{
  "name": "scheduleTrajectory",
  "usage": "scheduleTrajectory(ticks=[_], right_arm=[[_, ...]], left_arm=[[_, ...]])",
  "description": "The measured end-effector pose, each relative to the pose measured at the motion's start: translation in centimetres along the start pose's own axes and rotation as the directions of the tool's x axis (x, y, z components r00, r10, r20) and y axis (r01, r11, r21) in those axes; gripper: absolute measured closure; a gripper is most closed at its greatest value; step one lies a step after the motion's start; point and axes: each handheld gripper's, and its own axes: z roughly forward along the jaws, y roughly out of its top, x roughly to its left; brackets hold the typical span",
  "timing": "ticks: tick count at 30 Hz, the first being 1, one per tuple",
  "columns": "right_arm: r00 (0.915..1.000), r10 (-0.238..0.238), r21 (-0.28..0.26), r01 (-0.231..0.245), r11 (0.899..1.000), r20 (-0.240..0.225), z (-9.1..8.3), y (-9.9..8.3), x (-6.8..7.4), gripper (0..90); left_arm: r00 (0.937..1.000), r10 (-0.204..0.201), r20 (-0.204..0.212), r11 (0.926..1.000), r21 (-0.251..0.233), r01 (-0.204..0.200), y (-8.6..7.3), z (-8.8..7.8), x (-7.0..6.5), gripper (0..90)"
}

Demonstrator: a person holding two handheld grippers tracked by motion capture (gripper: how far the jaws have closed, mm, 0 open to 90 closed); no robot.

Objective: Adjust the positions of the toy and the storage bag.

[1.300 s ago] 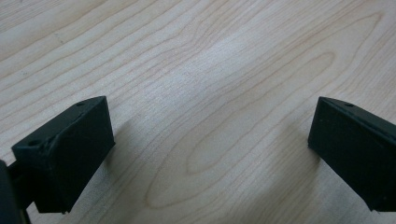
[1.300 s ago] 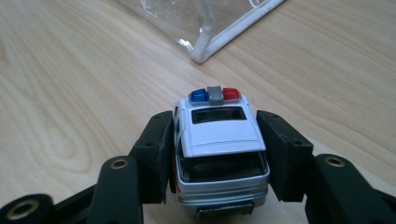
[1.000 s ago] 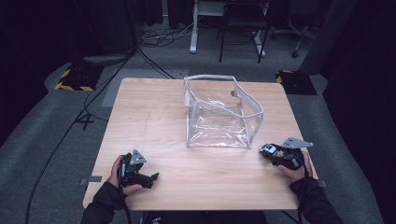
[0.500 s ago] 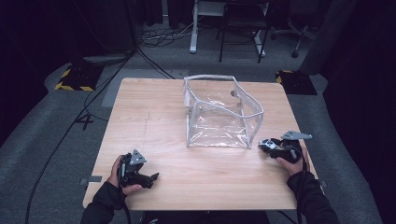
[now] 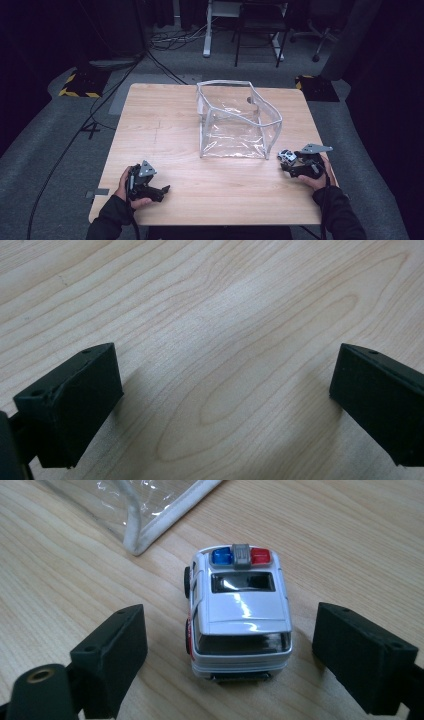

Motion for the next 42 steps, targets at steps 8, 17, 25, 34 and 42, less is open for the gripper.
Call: scheduleTrajectory(ticks=[8,17,25,34,42], right_arm=[[0.9999,0.015,-0.033,-0.014,0.999,0.007,0.00,0.06,-0.11,33.2],[1.0000,-0.002,-0.040,0.002,0.999,-0.010,-0.12,0.00,-0.06,39.9],[1.0000,0.003,-0.047,-0.004,0.999,-0.004,-0.23,-0.07,-0.27,47.4],[1.0000,0.008,-0.046,-0.008,0.999,-0.004,-0.26,-0.07,-0.16,47.8],[1.0000,0.008,-0.049,-0.008,0.999,-0.001,-0.24,-0.07,-0.13,47.9]], left_arm=[[1.0000,0.003,0.001,1.0000,0.000,-0.003,0.00,0.00,0.02,0.6],[0.9999,0.005,-0.012,1.0000,-0.001,-0.005,-0.03,-0.07,0.05,0.6],[0.9999,0.007,-0.014,1.0000,-0.006,-0.007,-0.04,-0.02,0.07,0.6],[0.9999,0.008,-0.009,1.0000,-0.005,-0.008,-0.02,0.01,0.12,0.5],[1.0000,0.007,-0.005,1.0000,-0.005,-0.007,-0.02,0.01,0.11,0.6]])
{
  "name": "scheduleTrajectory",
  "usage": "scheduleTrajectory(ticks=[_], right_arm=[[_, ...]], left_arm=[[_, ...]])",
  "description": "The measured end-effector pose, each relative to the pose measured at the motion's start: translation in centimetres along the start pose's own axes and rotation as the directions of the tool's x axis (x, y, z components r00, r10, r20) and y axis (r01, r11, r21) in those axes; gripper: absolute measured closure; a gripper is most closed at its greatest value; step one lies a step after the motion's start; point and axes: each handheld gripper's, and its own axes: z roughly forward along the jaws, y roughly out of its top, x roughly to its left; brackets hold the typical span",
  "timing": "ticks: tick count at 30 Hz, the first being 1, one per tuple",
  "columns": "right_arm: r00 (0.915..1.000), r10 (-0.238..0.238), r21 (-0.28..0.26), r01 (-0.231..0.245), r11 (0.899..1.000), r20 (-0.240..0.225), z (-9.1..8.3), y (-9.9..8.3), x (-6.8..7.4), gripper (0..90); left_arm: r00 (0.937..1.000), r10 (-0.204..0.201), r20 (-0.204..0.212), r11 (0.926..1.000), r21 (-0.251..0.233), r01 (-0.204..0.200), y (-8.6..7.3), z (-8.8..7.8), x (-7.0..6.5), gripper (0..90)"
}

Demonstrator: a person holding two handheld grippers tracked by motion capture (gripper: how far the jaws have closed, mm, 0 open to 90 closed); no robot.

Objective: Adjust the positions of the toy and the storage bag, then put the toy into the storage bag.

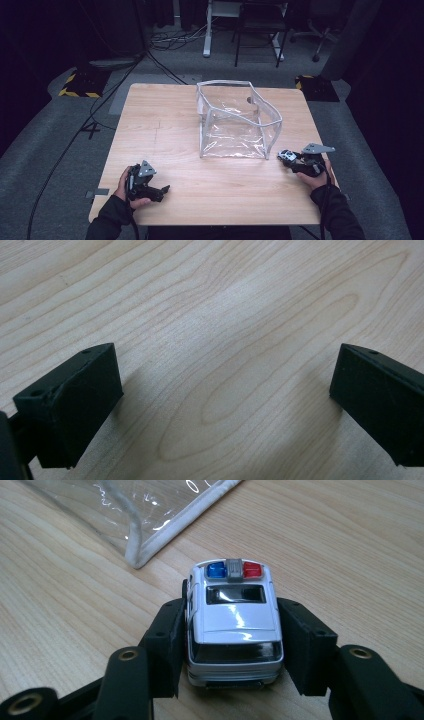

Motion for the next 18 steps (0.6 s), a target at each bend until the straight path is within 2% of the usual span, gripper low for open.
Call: scheduleTrajectory(ticks=[7,8,11,18], right_arm=[[1.0000,-0.006,0.001,0.006,1.000,0.001,-0.01,-0.01,-0.04,47.9],[1.0000,0.000,0.000,0.000,1.000,0.000,0.00,0.00,0.00,47.9],[1.0000,0.000,0.000,0.000,1.000,0.000,0.00,0.00,0.00,47.9],[1.0000,-0.005,0.001,0.005,1.000,-0.001,-0.04,-0.03,-0.04,48.0]], left_arm=[[1.0000,0.003,-0.002,1.0000,-0.001,-0.003,-0.02,-0.02,0.01,0.7],[0.9999,0.004,-0.014,1.0000,-0.002,-0.004,-0.04,-0.08,-0.01,0.7],[1.0000,-0.009,-0.001,1.0000,0.003,0.009,-0.11,-0.08,-0.09,0.7],[1.0000,-0.001,-0.002,1.0000,0.002,0.001,-0.08,-0.07,-0.02,0.6]])
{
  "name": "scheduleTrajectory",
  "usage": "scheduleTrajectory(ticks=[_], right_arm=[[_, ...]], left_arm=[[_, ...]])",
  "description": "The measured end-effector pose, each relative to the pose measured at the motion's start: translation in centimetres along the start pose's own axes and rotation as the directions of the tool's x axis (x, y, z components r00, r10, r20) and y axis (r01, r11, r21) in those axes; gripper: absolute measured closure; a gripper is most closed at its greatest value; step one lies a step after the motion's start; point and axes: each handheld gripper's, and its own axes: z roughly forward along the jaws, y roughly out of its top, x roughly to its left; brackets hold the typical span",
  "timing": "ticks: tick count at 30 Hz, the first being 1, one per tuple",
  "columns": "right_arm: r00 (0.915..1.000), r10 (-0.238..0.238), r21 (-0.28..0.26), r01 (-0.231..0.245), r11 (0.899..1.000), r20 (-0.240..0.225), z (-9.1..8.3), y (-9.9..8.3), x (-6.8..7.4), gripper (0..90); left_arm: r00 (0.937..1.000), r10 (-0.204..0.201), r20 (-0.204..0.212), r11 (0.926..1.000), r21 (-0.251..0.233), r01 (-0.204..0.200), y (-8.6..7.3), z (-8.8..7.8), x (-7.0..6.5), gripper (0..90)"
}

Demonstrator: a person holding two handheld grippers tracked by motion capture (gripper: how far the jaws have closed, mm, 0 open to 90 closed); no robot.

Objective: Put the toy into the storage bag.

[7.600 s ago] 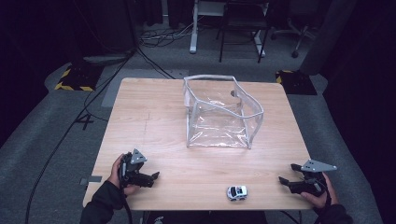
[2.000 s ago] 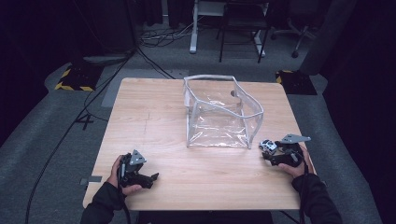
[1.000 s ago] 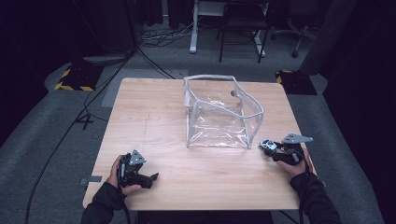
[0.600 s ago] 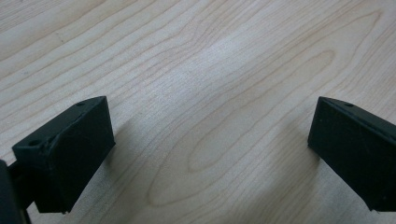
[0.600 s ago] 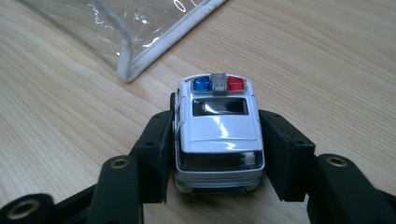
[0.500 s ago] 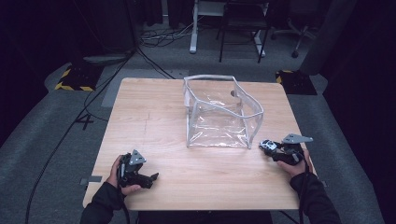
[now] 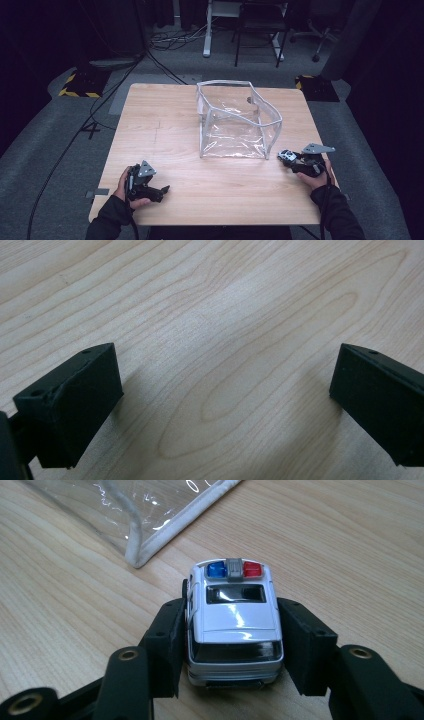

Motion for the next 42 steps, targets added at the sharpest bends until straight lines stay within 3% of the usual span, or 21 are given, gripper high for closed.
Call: scheduleTrajectory(ticks=[11,16,21,24,33,39,42], right_arm=[[1.0000,0.001,0.001,-0.001,1.000,0.001,-0.2,-0.2,0.0,48.2],[0.9999,0.010,-0.038,-0.010,0.999,-0.006,-0.5,-0.3,-0.2,48.2],[1.0000,0.001,-0.041,-0.001,0.999,0.002,-0.6,-0.3,-0.1,48.2],[1.0000,0.002,-0.075,-0.002,0.997,0.000,-0.8,-0.5,-0.1,48.3],[0.9998,-0.006,-0.107,0.008,0.994,0.020,-1.2,-0.6,0.1,48.3],[0.9996,0.022,-0.171,-0.019,0.985,0.015,-1.7,-0.8,0.1,48.3],[0.9998,0.008,-0.189,-0.004,0.982,0.020,-1.9,-0.9,-0.1,48.3]], left_arm=[[1.0000,0.000,-0.004,1.0000,-0.002,0.000,0.0,0.0,0.0,0.6],[1.0000,-0.001,-0.002,1.0000,-0.002,0.001,0.0,0.0,0.0,0.6],[1.0000,-0.001,-0.002,1.0000,-0.001,0.001,0.0,0.0,0.0,0.6],[1.0000,0.006,-0.006,1.0000,-0.005,-0.006,0.1,0.0,0.0,0.6],[1.0000,0.005,-0.002,1.0000,-0.003,-0.005,0.1,0.1,0.0,0.6],[1.0000,0.005,-0.002,1.0000,-0.004,-0.005,0.1,0.1,0.0,0.6],[1.0000,0.005,-0.002,1.0000,-0.003,-0.005,0.1,0.1,0.0,0.6]])
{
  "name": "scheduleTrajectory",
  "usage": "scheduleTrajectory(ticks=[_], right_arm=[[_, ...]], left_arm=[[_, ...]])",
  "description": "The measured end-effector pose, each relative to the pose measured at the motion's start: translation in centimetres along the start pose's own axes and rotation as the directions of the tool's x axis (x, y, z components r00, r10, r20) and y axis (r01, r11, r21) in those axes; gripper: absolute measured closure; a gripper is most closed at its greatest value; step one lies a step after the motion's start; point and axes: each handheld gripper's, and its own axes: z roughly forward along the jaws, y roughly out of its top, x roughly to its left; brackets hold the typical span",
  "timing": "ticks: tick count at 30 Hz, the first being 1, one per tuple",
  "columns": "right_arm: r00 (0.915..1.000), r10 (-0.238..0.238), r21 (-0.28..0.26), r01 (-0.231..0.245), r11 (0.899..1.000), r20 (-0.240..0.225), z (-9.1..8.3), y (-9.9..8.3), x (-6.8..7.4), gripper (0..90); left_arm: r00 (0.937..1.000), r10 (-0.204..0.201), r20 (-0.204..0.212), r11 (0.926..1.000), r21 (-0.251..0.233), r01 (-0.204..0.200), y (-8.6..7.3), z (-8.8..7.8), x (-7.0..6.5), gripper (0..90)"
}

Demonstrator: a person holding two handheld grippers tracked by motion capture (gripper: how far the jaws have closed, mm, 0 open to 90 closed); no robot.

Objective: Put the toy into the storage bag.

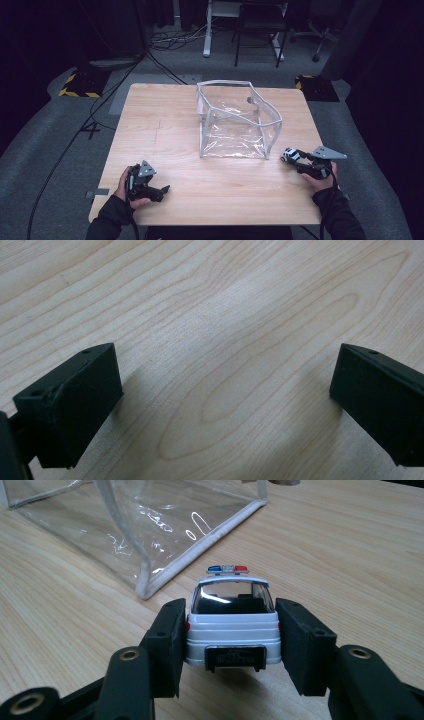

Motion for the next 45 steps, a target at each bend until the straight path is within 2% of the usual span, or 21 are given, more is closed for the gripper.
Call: scheduleTrajectory(ticks=[2,5,14,15,27,28,31,45], right_arm=[[1.0000,0.005,-0.006,-0.005,1.000,-0.005,-0.2,0.0,0.0,48.3],[0.9999,0.009,-0.044,-0.010,0.999,-0.012,-0.6,-0.1,-0.2,48.3],[0.9999,0.012,-0.063,-0.013,0.998,-0.010,-0.8,-0.1,-0.4,48.4],[0.9996,0.025,-0.065,-0.026,0.998,-0.011,-0.9,-0.1,-0.3,48.3],[1.0000,0.001,-0.073,-0.001,0.997,0.003,-1.1,0.2,-0.1,48.3],[0.9998,-0.019,-0.072,0.019,0.997,0.003,-1.1,0.3,0.0,48.3],[0.9996,-0.028,-0.075,0.028,0.997,0.006,-1.1,0.5,0.2,48.3],[0.9971,-0.070,-0.069,0.072,0.995,0.029,-1.5,2.6,1.2,48.3]], left_arm=[[1.0000,0.000,0.000,1.0000,0.000,0.000,0.0,0.0,0.0,0.6],[1.0000,-0.002,0.000,1.0000,-0.002,0.002,0.0,0.0,0.0,0.6],[1.0000,0.000,0.000,1.0000,0.000,0.000,0.0,0.0,0.0,0.6],[1.0000,-0.002,0.000,1.0000,-0.001,0.002,0.0,0.0,0.0,0.6],[1.0000,0.000,0.001,1.0000,0.001,0.000,0.0,0.0,0.0,0.5],[1.0000,-0.001,0.002,1.0000,0.003,0.001,0.0,0.0,0.0,0.5],[1.0000,-0.003,0.004,1.0000,0.003,0.003,0.0,0.0,0.0,0.5],[1.0000,-0.002,0.006,1.0000,0.004,0.002,0.0,0.0,0.0,0.5]])
